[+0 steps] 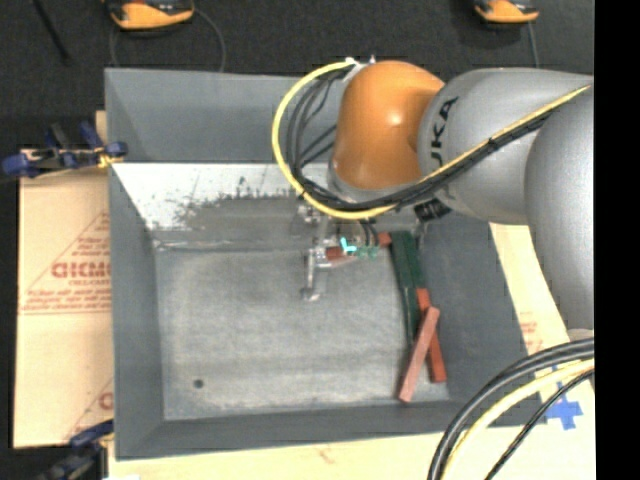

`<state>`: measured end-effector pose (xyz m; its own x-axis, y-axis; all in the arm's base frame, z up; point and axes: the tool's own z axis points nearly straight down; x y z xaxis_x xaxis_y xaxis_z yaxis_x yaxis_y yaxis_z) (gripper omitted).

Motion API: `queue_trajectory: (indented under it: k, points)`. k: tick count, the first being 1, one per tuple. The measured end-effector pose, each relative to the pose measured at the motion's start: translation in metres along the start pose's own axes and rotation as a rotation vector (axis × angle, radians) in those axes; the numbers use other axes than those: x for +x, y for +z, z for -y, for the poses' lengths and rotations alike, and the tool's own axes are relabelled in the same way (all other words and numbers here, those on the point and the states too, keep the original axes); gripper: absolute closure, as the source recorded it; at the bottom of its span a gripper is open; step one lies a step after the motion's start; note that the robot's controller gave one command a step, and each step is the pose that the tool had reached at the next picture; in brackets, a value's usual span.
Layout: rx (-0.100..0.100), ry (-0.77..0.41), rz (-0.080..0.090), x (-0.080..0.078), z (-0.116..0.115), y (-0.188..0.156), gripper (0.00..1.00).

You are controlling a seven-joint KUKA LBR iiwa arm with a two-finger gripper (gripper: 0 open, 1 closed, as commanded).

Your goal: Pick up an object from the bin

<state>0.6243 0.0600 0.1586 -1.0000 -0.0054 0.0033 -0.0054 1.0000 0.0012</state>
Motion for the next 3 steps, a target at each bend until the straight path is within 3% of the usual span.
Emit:
queue_trajectory:
  k: [1,2,3]
  points:
    - [0.005,-0.248,0.004,-0.030,0.069,0.075,0.00]
    - [0.001,-0.247,0.010,-0.032,0.066,0.071,1.00]
    - [0.005,-0.274,0.017,-0.023,0.069,-0.080,1.00]
